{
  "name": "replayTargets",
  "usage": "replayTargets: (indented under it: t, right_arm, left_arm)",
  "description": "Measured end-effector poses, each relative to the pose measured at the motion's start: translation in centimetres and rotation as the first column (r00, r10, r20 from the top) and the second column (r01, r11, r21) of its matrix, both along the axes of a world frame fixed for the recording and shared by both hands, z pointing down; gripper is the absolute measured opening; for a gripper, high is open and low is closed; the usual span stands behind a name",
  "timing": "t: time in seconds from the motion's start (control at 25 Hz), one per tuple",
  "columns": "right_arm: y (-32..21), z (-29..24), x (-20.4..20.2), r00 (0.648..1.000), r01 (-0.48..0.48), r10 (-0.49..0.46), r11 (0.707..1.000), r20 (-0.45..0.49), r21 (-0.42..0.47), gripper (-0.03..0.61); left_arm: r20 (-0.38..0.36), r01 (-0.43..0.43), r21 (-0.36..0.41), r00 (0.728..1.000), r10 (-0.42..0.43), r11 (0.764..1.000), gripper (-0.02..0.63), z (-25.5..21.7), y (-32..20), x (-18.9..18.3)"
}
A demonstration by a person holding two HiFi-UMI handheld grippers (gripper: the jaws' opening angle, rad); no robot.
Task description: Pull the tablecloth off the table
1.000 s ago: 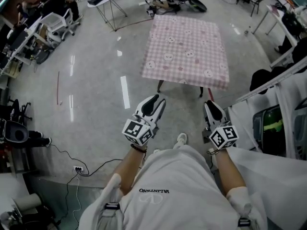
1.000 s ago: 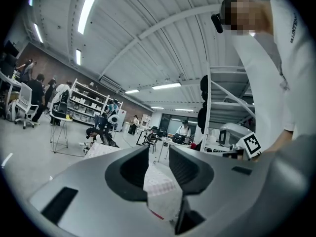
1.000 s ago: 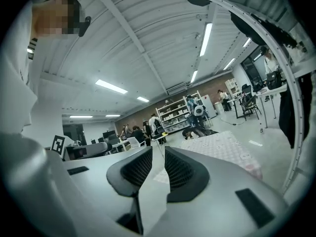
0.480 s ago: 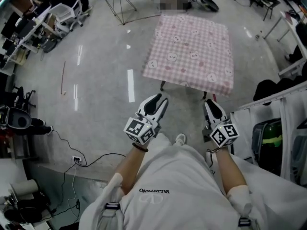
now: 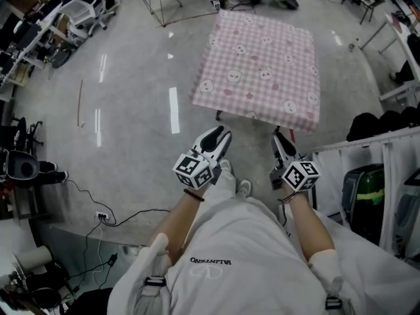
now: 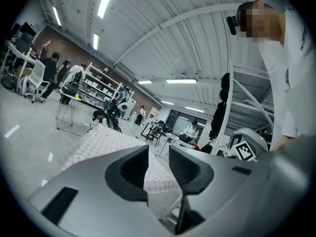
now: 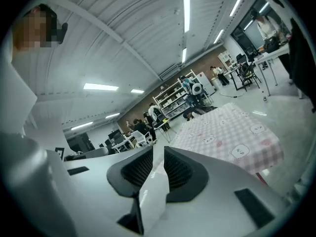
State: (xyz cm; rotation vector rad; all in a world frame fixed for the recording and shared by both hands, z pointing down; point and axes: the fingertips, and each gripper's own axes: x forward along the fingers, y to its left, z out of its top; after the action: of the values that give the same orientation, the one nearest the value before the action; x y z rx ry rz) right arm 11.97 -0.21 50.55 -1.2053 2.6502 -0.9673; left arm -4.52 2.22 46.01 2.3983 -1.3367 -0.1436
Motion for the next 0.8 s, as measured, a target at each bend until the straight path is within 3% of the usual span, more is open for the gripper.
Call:
replayTargets:
  t: [0.16,0.36,0.48,0.8]
  right_arm:
    - [-2.1,1.6,-1.4,0.998,-0.016,0.02,0.997,0.054,-0.075,0.092]
    - [-4.0,3.9,-2.9,0.996,-0.04,0.053,0.986,0.076,-0.161,0.092]
    - [-5.8,5.7,-3.3,0.991,-0.07,0.093,0.974,0.096,-0.215,0.092]
    - [-7.1,11.6,-3.5,0.974,-0.114,0.174,0.929,0.144,-0.353,0.094]
  left_arm:
    - [-0.027,-0.039,-0.047,0.999,0.038,0.998,0.112,2.2,-2.6,-0.4]
    - [-0.151,-0.091,-0.153,0.986,0.067,0.984,0.114,6.3,-4.8,-0.9]
    - [-0.187,-0.13,-0.197,0.978,0.093,0.972,0.114,8.6,-6.4,-0.9]
    - [-0.344,-0.214,-0.275,0.932,0.112,0.937,0.113,13.9,-9.5,-0.3]
